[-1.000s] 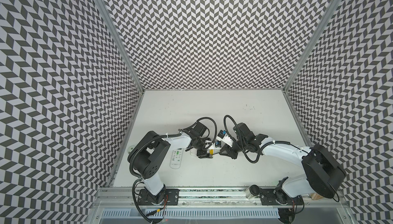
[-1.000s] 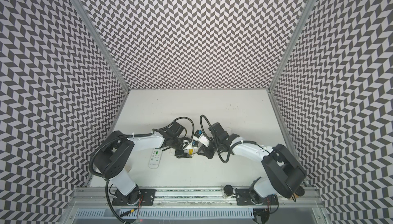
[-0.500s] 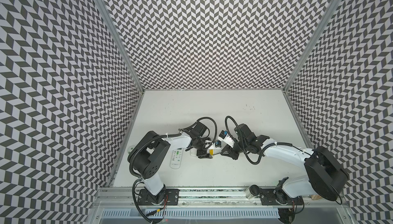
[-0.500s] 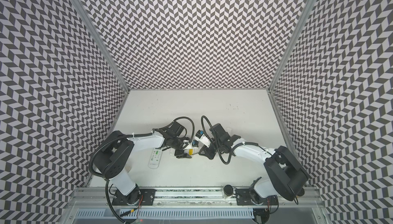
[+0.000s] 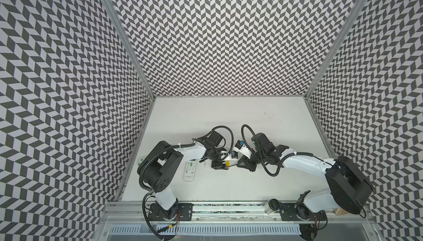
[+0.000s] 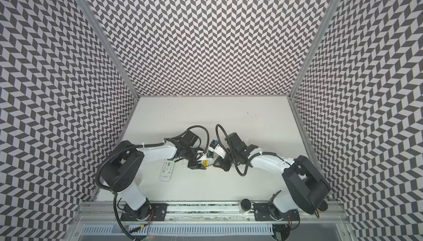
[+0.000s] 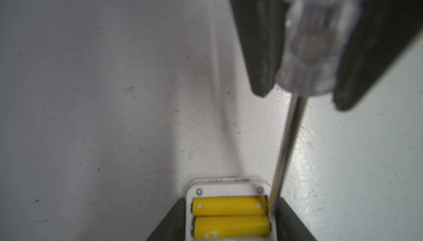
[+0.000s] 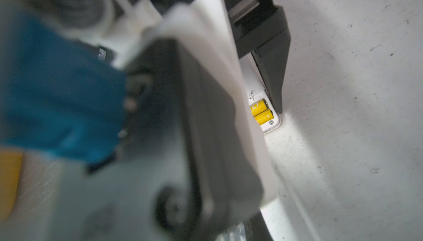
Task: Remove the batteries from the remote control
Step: 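Insert the screwdriver tip beside the yellow batteries with the right gripper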
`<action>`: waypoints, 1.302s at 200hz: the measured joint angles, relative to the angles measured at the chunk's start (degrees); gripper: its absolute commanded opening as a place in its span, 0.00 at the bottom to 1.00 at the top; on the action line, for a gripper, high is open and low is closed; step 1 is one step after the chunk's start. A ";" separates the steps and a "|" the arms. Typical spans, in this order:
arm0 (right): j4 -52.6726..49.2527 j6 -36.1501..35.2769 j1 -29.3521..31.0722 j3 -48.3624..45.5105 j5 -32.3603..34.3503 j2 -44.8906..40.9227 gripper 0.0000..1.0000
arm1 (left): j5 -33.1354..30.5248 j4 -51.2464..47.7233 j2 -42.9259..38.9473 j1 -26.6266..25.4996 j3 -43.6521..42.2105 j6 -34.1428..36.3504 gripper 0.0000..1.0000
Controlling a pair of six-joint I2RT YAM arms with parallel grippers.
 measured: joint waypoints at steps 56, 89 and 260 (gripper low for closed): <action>-0.22 -1.27 0.96 0.37 2.27 -0.17 0.00 | 0.02 0.02 0.00 0.00 0.00 0.22 0.48; -0.87 -1.57 1.29 0.57 3.82 -0.33 0.00 | 0.04 0.04 0.00 0.00 0.00 0.48 0.48; -1.88 -2.03 2.40 0.79 5.09 -0.74 0.00 | 0.31 0.07 0.00 0.04 0.00 1.16 0.48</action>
